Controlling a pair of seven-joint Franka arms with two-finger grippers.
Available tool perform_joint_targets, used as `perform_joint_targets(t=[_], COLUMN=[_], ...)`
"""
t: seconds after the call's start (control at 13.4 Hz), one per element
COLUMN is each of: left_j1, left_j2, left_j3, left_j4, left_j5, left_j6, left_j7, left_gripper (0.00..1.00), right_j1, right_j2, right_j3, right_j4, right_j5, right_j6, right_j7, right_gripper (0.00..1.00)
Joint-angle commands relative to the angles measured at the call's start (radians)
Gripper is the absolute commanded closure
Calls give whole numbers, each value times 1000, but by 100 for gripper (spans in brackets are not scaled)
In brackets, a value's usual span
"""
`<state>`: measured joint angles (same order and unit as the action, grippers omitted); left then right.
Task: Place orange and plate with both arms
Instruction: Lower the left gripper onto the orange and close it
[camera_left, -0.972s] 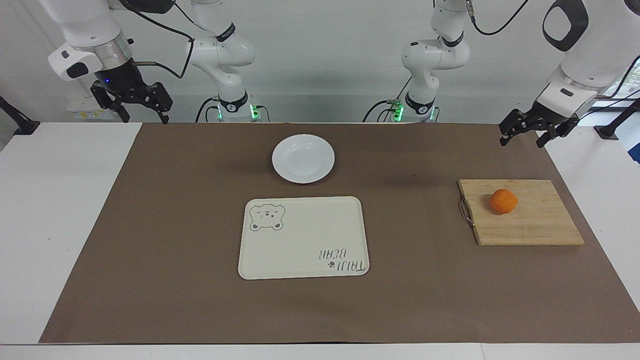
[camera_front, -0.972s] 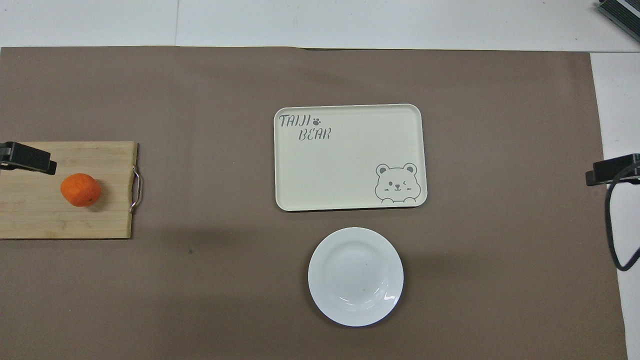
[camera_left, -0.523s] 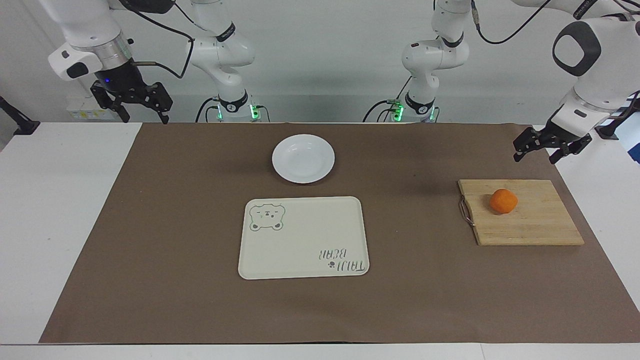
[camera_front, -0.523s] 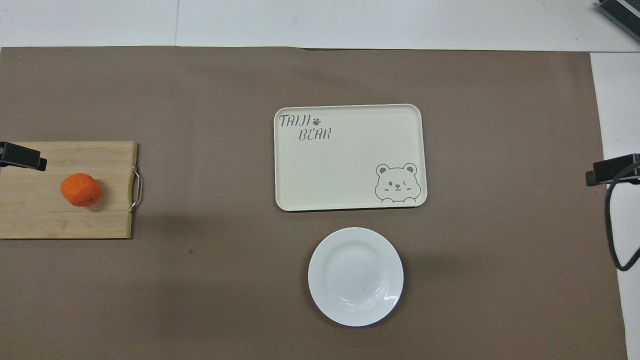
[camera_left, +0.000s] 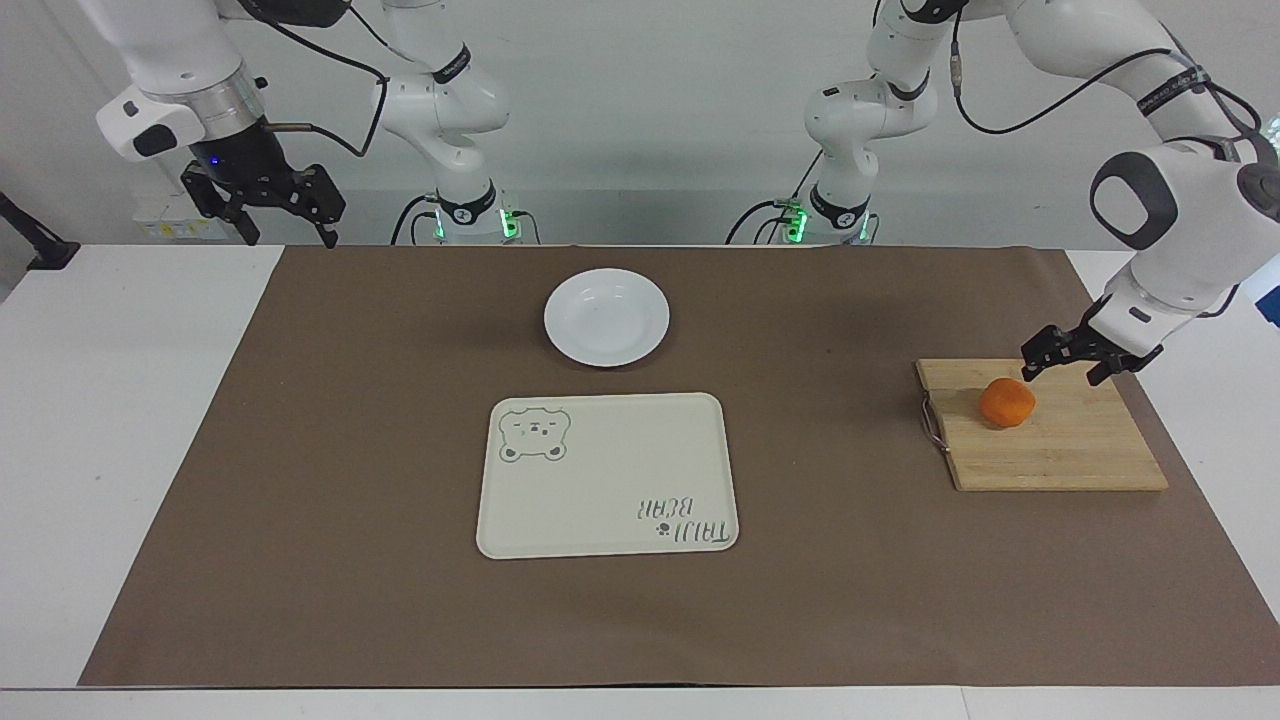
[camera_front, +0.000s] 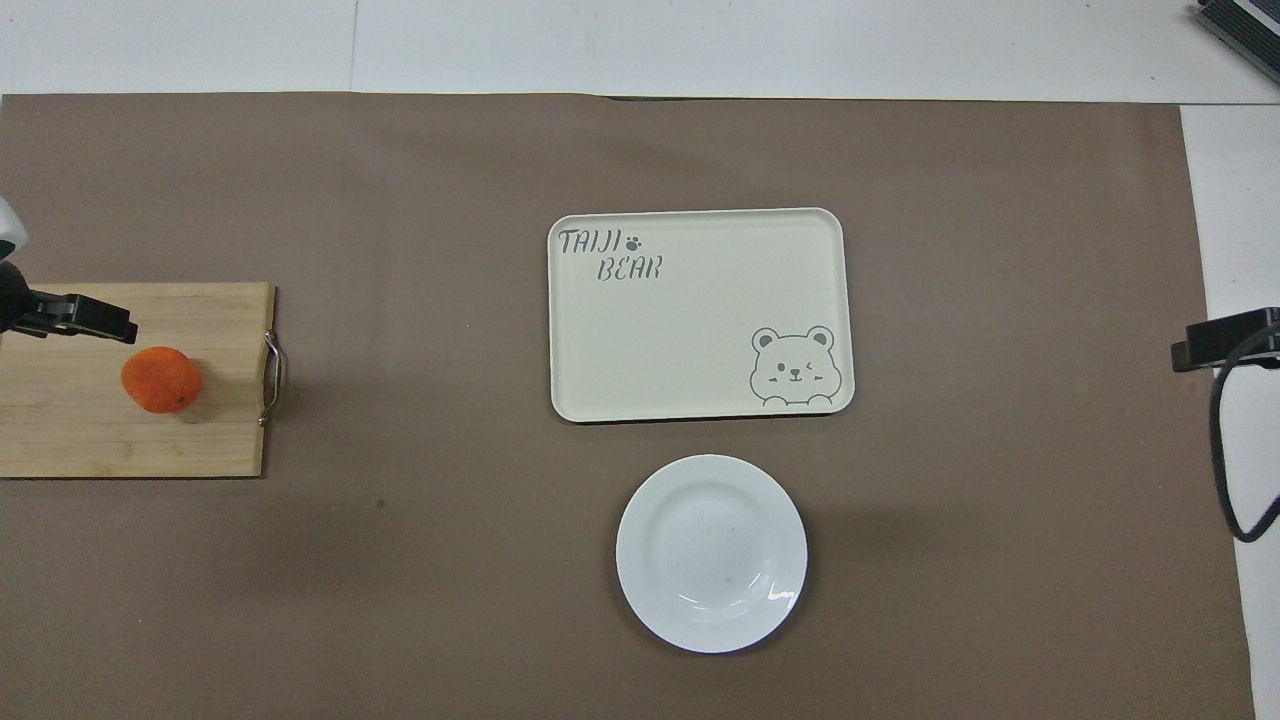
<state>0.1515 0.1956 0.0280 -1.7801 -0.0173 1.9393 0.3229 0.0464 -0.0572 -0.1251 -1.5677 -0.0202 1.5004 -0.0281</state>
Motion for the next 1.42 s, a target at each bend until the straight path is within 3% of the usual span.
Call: perform_joint_targets(t=[0.0,0.37,0.9,0.97,1.12,1.35], left_j1=[13,13,11,11,13,11], left_j2=[-12,48,41,41,44,48], left_j3=[-8,-10,-10,-10,-8,-10], left_j4=[-90,-142,-246,-249,-260,-231], left_j5=[3,-1,-1,-1,-1,-3], left_j6=[104,208,280,274,280,262], left_j7=[18,16,1,4,-1,1], left_gripper=[0,0,0,8,100,100], right_j1=[-5,-5,-5,-5,-5,-5], right_j2=[0,0,0,2,0,-1], right_j3=[5,5,4,5,4,5], right_j4=[8,6,6,6,6,6], right_j5=[-15,-13,-15,-15,-13,-14], right_j6=[3,3,3,3,3,-6], right_j7=[-16,-16,-16,-16,-16,-16], right_gripper=[0,0,0,0,0,0])
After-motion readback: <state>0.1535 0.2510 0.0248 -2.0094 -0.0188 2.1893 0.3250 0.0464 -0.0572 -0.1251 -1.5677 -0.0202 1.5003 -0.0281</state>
